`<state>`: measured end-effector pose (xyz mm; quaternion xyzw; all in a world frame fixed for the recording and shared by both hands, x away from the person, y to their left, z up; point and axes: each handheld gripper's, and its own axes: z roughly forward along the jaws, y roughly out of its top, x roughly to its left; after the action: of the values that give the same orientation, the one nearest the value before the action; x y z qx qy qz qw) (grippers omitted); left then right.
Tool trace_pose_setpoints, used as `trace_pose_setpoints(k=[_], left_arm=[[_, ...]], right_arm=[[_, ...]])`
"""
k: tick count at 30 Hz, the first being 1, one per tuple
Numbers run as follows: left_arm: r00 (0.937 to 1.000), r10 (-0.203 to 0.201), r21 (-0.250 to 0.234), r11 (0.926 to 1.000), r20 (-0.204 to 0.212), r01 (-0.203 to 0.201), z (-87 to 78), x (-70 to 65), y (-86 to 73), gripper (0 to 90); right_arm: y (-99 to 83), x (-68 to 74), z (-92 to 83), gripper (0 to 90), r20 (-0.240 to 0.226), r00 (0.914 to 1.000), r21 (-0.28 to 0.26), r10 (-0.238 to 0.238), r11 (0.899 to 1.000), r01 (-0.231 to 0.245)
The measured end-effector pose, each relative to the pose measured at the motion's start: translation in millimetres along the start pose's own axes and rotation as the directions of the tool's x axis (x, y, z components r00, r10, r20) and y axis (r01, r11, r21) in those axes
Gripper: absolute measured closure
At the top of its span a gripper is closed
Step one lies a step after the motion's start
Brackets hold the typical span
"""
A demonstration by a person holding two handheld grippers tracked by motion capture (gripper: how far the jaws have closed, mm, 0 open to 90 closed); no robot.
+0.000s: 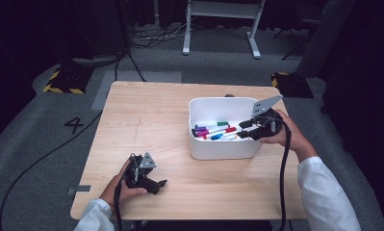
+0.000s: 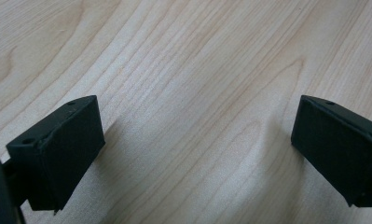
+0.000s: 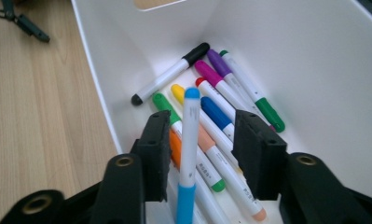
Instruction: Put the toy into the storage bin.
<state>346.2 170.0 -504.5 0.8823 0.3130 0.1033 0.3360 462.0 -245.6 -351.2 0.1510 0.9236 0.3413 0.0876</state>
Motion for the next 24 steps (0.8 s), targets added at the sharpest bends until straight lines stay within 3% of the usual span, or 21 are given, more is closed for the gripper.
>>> trace_pose_setpoints(k=[7, 11, 13, 17, 19, 21, 24], left_arm=[[1.0000, 0.002, 0.000, 1.0000, -0.002, -0.002, 0.1, 0.0, 0.2, 2.4], [1.0000, 0.002, 0.000, 1.0000, -0.004, -0.002, 0.1, -0.1, 0.1, 2.4], [1.0000, 0.000, 0.000, 1.0000, -0.003, 0.000, 0.2, -0.2, 0.1, 2.4], [1.0000, 0.001, 0.000, 1.0000, -0.004, -0.001, 0.1, -0.1, 0.1, 2.4], [1.0000, 0.000, 0.000, 1.0000, -0.002, 0.000, 0.2, -0.2, 0.1, 2.4], [1.0000, 0.000, 0.000, 1.0000, -0.003, 0.000, 0.2, -0.2, 0.1, 2.4], [1.0000, 0.001, 0.000, 1.0000, -0.004, -0.001, 0.1, -0.2, 0.1, 2.4]], right_arm=[[-7.9, 6.8, -12.1, 34.4, 0.101, 0.9945, -0.048, 0.028, 0.999, -0.024], [-12.2, 8.1, -22.0, 24.3, 0.124, 0.9890, -0.104, 0.080, 0.992, -0.067], [-13.9, 9.8, -25.1, 20.6, 0.142, 0.9847, -0.104, 0.101, 0.991, -0.086], [-19.4, 17.9, -36.3, 19.4, 0.211, 0.9716, -0.128, 0.107, 0.989, -0.081], [-22.6, 21.8, -43.1, 19.2, 0.219, 0.9681, -0.155, 0.122, 0.984, -0.088], [-26.1, 26.9, -50.8, 18.7, 0.252, 0.9592, -0.176, 0.128, 0.981, -0.085], [-33.3, 35.3, -63.0, 18.8, 0.270, 0.9548, -0.206, 0.125, 0.976, -0.070]])
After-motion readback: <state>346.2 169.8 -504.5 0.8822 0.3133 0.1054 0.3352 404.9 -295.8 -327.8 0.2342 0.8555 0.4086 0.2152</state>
